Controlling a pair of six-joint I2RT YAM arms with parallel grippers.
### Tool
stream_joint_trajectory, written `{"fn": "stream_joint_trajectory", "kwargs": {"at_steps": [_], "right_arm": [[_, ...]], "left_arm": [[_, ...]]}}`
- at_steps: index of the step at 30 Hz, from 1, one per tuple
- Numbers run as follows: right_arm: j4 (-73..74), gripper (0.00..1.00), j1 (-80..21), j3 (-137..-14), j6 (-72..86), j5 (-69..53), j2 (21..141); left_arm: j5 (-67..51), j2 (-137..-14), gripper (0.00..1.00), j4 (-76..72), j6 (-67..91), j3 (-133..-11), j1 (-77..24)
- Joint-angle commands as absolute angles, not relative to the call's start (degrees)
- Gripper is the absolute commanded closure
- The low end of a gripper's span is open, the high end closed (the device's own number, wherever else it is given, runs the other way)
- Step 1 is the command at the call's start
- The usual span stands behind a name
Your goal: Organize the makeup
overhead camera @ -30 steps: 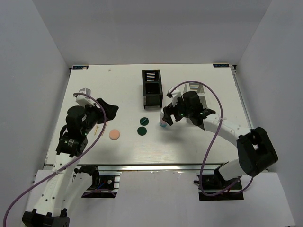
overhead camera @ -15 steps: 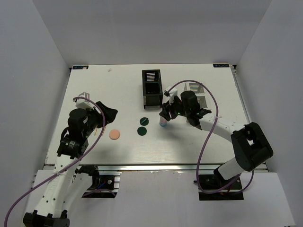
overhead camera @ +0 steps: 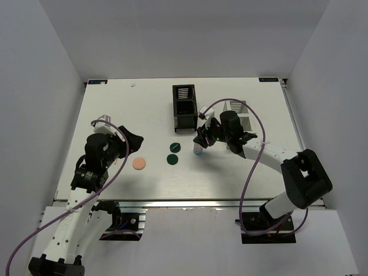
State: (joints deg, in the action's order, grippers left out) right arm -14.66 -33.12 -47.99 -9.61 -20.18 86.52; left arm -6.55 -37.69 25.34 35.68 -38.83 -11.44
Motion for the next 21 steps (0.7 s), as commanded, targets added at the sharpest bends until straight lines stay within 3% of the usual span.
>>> {"fn": "stream_joint_trajectory", "kwargs": {"at_steps": [1, 11, 21], "right_arm": [[-14.16, 1.00, -33.49, -53.32, -9.67, -24.25, 82.19], [-12.92, 1.00, -33.49, -67.40, -1.59, -26.46, 82.09], [-17.57, 1.00, -33.31, -81.03, 2.63, -15.83, 93.85]], "left_arm": [[-6.50, -37.09, 0.19, 24.70, 35.60, -38.67, -11.25], [-7.12, -37.27, 0.19, 23.55, 35.51, -37.27, -11.25], [-7.38, -36.83, 0.19, 24.34, 34.98, -36.74, -11.25]]}}
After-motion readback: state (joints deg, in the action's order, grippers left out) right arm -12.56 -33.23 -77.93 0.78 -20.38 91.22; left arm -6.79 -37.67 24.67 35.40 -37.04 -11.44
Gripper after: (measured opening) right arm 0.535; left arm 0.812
